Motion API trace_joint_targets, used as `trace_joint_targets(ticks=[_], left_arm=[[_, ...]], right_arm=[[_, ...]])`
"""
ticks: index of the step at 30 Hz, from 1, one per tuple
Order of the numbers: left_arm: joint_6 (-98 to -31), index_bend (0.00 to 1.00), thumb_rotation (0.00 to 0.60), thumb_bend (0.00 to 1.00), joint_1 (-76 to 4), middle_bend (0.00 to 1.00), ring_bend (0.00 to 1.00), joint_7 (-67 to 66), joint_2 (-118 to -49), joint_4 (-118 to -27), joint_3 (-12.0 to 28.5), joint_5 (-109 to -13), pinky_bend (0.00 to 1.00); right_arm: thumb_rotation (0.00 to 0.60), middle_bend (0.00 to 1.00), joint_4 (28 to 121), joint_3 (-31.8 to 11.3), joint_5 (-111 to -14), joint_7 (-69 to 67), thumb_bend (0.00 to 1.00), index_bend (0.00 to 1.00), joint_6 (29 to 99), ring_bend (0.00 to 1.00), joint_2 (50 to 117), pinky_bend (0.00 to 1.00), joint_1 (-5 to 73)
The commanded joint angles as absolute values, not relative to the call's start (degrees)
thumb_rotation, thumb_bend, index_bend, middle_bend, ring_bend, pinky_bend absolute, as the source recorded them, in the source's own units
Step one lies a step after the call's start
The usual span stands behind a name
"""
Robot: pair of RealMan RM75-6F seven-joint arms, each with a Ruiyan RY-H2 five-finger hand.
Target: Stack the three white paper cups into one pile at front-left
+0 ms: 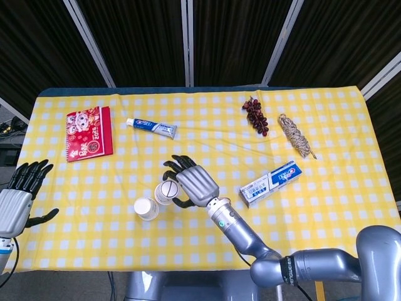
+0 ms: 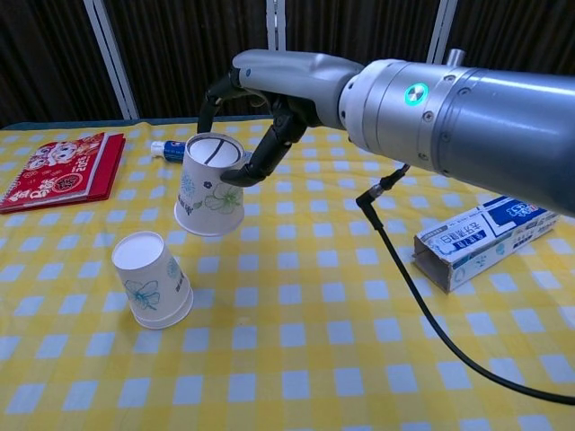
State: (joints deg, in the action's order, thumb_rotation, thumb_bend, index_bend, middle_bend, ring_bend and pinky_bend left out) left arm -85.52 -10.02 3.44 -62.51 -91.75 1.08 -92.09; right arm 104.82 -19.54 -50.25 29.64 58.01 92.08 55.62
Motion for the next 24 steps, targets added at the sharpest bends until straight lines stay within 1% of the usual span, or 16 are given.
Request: trace_joint_targets(ticks=[1, 7, 13, 24], left_arm=[[-85.45, 0.00, 0.600, 0.16, -10.03, 0.00, 0.00, 3.39, -62.52, -91.76, 1.05, -92.13, 0.00], [-85.61, 0.00, 0.600, 0.16, -9.97, 0.00, 0.00, 3.54, -62.32, -91.92, 1.11, -92.25, 0.00], [-84.75, 0.00, 0.600, 0.16, -10.28, 0.00, 0.00, 3.58, -62.00, -92.05, 1.09, -92.05, 0.00], [-84.75, 0.00, 0.600, 0.16, -10.14, 0.00, 0.00, 3.83, -61.73, -92.40, 0.58, -92.76, 0.00]], right_arm=[[0.600, 0.15, 105.41, -19.60, -49.85, 30.32, 0.24, 0.45, 59.01, 0.00, 92.80, 0.11, 56.42], [0.600, 0.15, 105.88, -19.19, -49.19, 30.75, 0.24, 0.45, 59.89, 0.00, 94.66, 0.11, 57.66], [0.600, 0.15, 105.45, -18.83, -49.39, 31.39, 0.24, 0.45, 60.51, 0.00, 97.90, 0.11, 59.45], [0.600, 0.15, 102.09, -18.51, -50.53, 33.27, 0.24, 0.45, 62.13, 0.00, 101.59, 0.11, 61.53]])
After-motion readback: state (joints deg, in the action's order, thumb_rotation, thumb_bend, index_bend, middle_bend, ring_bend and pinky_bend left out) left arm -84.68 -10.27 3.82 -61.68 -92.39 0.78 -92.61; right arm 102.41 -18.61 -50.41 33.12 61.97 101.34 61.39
